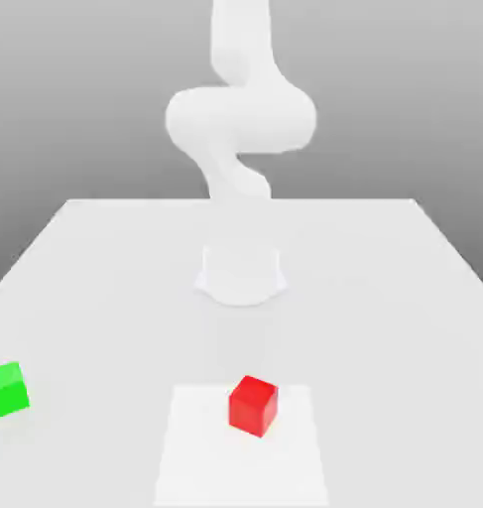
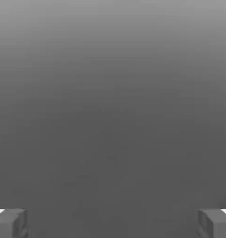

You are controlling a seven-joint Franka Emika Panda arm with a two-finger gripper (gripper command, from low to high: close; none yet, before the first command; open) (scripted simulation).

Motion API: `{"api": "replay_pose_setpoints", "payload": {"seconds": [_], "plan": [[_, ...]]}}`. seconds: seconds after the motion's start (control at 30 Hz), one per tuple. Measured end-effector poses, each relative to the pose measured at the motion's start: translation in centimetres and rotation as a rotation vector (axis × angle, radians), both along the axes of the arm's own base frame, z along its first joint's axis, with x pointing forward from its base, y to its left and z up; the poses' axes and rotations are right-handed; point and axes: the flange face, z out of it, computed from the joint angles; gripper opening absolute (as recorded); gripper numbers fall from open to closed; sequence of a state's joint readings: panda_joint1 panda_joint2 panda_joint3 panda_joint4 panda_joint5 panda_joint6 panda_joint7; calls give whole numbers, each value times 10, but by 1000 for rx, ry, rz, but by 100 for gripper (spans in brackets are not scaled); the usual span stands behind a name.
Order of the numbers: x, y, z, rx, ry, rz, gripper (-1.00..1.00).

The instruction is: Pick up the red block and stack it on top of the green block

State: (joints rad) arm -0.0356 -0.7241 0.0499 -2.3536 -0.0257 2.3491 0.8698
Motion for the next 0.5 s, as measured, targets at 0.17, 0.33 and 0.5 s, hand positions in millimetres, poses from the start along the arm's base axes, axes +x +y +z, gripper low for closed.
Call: {"api": "replay_pose_setpoints", "payload": {"seconds": [0.17, 0.33, 0.5], "plan": [[50, 9, -124, -1, 183, -111, 0], [62, 4, -249, 34, 363, -218, 0], [36, 0, -373, 112, 554, -329, 0]]}}
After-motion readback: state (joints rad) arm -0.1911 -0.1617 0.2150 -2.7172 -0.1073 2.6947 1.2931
